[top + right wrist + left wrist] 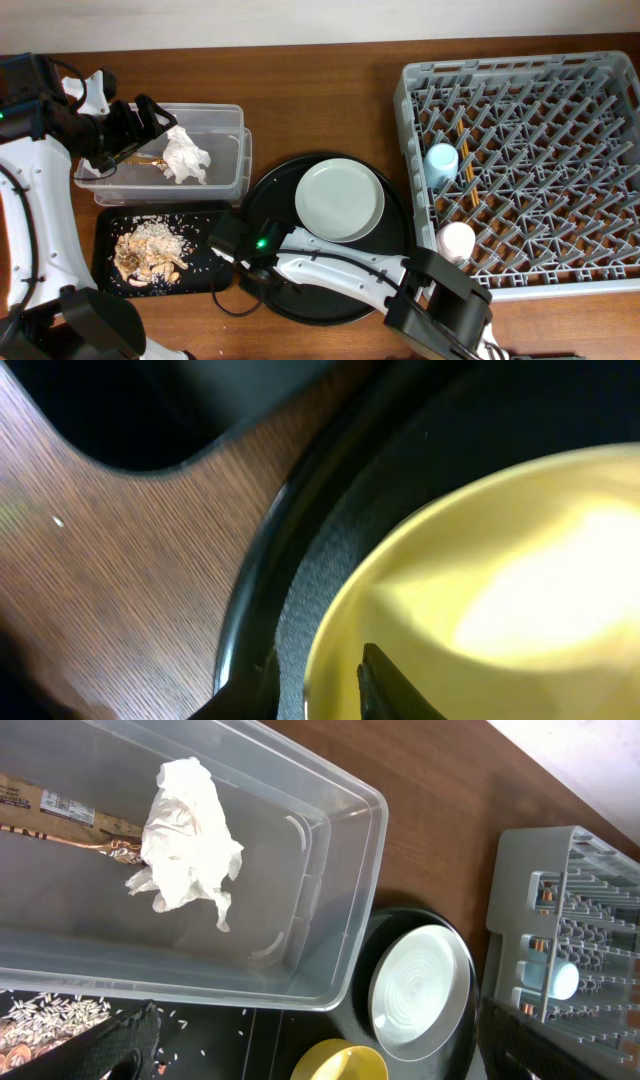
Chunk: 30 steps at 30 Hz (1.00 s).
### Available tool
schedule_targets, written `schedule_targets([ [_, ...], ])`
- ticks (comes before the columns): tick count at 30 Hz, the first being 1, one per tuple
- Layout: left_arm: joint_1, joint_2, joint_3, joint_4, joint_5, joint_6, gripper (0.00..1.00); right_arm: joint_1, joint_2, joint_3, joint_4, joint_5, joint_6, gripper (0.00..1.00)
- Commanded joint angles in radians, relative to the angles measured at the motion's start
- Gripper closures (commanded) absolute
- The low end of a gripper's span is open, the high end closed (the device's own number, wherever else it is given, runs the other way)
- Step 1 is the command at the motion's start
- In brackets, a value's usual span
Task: Sort waste into correct bins and load items into the dishwasher rack
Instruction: 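Reach the right gripper to the yellow bowl and grasp its rim, then lift the yellow bowl with the right gripper and set it in the rack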
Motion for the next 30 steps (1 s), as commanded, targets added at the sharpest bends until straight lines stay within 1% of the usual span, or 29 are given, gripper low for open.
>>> schedule_targets([
  [1,0.006,-0.001,0.003,-0.001,0.003,-0.002,0.01,0.0,0.011,-0.014,-0.009,0.012,0.009,0.75],
  [3,0.006,-0.001,0.003,-0.001,0.003,-0.002,0.01,0.0,0.011,-0.014,-0.007,0.012,0.009,0.8],
  [4,0.006,-0.001,0.003,-0.001,0.003,-0.002,0.01,0.0,0.011,-0.014,-0.008,0.012,0.009,0.85],
  [5,0.006,-0.001,0.003,-0.001,0.003,-0.002,0.01,0.0,0.011,-0.014,-0.009,0.011,0.009,0.96],
  [9,0.006,-0.001,0.003,-0.001,0.003,-0.002,0.01,0.0,0.004,-0.011,-0.018,-0.002,0.009,0.96],
  [11,0.006,-0.001,0.003,-0.001,0.003,-0.002,0.0,-0.003,-0.035,0.009,-0.039,-0.019,0.007,0.96],
  [13,0.006,-0.001,0.003,-0.001,0.003,-0.002,0.01,-0.032,-0.14,0.068,-0.084,-0.017,-0.001,0.96],
  [16,0.006,-0.001,0.003,-0.001,0.003,-0.002,0.01,-0.108,-0.257,0.113,-0.116,-0.016,-0.076,0.96],
  [17,0.006,-0.001,0.003,-0.001,0.003,-0.002,0.01,-0.192,-0.329,0.135,-0.127,-0.017,-0.087,0.96],
  [19,0.006,-0.001,0.003,-0.001,0.003,-0.002,0.01,-0.336,-0.399,0.154,-0.131,-0.063,-0.115,0.96],
  [21,0.006,-0.001,0.003,-0.001,0.003,-0.002,0.01,-0.549,-0.438,0.165,-0.114,-0.249,-0.189,0.96],
  [22,0.006,-0.001,0.003,-0.001,0.003,-0.002,0.01,-0.687,-0.439,0.166,-0.101,-0.354,-0.217,0.96],
  [25,0.006,-0.001,0.003,-0.001,0.003,-0.002,0.01,-0.991,-0.386,0.166,-0.041,-0.674,-0.31,0.96],
  [27,0.006,-0.001,0.003,-0.001,0.003,-0.002,0.01,-1.165,-0.306,0.166,0.053,-0.959,-0.314,0.96],
  [30,0.006,-0.001,0.003,-0.001,0.003,-0.002,0.01,-1.314,-0.158,0.166,0.174,-1.339,-0.314,0.96],
])
